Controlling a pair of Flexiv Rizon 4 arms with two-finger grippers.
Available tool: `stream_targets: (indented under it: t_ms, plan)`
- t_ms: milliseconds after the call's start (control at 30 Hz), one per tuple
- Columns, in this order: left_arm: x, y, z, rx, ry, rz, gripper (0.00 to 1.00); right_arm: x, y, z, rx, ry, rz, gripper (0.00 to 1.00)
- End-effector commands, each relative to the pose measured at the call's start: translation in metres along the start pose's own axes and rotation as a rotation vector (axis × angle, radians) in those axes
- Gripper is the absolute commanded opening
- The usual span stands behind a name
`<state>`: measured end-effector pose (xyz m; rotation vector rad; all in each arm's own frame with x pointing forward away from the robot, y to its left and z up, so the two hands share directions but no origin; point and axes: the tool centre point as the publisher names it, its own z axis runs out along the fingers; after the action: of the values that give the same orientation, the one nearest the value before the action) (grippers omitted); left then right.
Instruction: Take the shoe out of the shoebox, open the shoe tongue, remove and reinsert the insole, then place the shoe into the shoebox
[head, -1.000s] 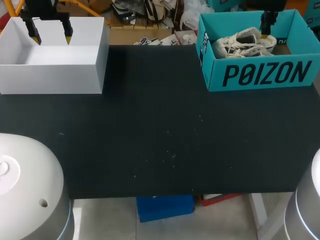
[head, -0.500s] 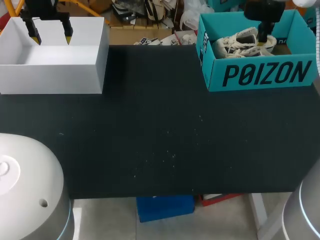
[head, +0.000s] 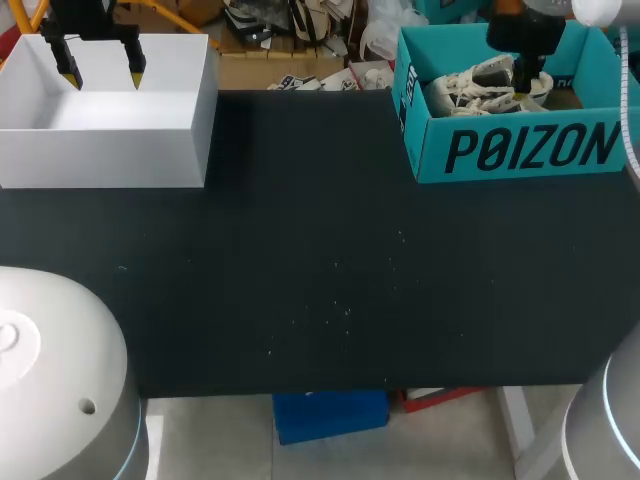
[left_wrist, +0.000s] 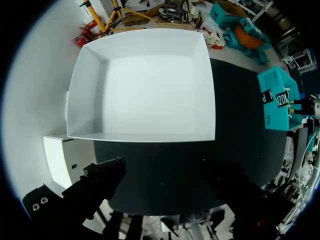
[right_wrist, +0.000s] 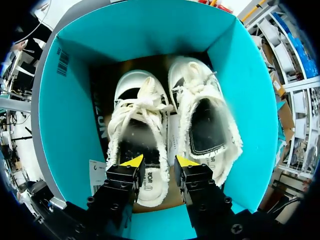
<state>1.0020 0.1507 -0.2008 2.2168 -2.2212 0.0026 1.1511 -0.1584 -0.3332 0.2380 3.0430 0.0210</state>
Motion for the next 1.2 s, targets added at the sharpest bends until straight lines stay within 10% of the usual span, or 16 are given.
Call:
stream_targets:
  t_ms: [33, 833, 967, 1200]
  plan:
    - [0.0, 0.001, -0.001, -0.001, -0.002, -0.001, 1.0, -0.01, 0.003, 0.013, 0.003, 0.018, -0.001, 0.34]
    - [0.0, 0.001, -0.001, -0.001, -0.002, -0.001, 1.0, 0.001, 0.004, 0.066, 0.016, 0.036, 0.002, 0.29]
    - [0.0, 0.001, -0.001, -0.001, -0.002, -0.001, 1.0, 0.003, 0.003, 0.069, 0.026, 0.04, -0.008, 0.0]
    - [0.0, 0.001, -0.001, -0.001, -0.002, -0.001, 1.0, 0.0, -0.003, 0.047, 0.041, 0.026, -0.013, 0.0]
